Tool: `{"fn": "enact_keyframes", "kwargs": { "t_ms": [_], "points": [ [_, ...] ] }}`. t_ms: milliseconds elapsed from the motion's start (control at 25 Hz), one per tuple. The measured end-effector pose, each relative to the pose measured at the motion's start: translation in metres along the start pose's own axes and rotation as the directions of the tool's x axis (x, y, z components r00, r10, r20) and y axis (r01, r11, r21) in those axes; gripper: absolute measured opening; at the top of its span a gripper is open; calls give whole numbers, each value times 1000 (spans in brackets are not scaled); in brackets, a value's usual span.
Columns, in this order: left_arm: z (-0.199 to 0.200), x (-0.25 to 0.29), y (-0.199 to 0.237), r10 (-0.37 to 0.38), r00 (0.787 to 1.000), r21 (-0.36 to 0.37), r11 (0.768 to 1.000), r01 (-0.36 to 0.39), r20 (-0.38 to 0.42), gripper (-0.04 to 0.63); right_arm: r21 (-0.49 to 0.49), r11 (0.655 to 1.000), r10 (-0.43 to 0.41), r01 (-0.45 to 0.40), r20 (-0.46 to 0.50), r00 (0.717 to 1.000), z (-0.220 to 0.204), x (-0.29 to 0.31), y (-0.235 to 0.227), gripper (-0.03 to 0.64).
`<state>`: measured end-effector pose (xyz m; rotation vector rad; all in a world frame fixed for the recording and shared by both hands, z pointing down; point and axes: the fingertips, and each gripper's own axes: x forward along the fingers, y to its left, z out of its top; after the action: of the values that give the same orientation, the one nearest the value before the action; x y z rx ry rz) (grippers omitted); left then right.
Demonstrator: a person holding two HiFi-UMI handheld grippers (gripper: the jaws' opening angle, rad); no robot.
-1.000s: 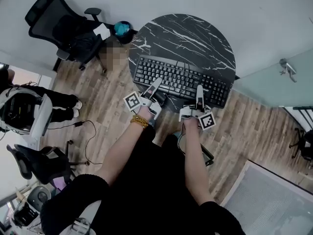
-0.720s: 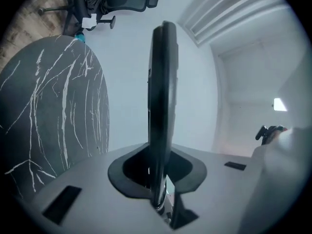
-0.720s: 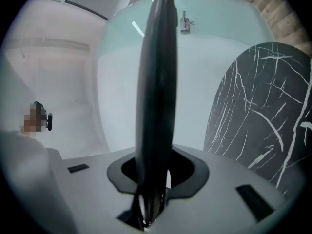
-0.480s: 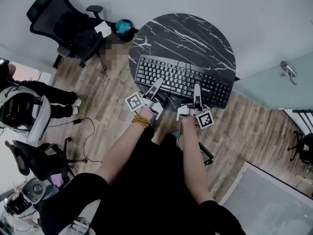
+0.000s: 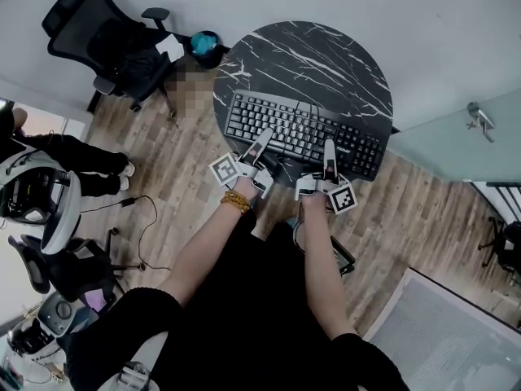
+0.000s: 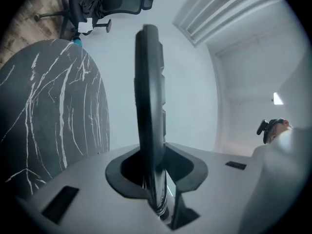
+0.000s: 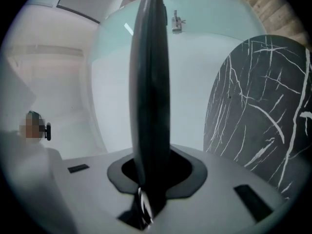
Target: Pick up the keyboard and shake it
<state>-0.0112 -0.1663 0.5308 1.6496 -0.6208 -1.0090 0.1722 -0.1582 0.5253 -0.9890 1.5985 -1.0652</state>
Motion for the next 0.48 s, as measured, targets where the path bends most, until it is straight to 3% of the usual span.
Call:
{"fn": "enact_keyframes", "kwargs": {
  "t_ms": [120, 480],
  "points": [
    [2, 4, -2, -8, 1000, 14, 1000, 8, -6, 87, 23, 1000, -7, 6, 18, 1000, 2, -2, -4, 84],
    [-10, 7, 6, 38, 997, 36, 999, -36, -67, 125, -39, 999, -27, 27, 12, 1000, 11, 4, 4, 85]
  ]
}}
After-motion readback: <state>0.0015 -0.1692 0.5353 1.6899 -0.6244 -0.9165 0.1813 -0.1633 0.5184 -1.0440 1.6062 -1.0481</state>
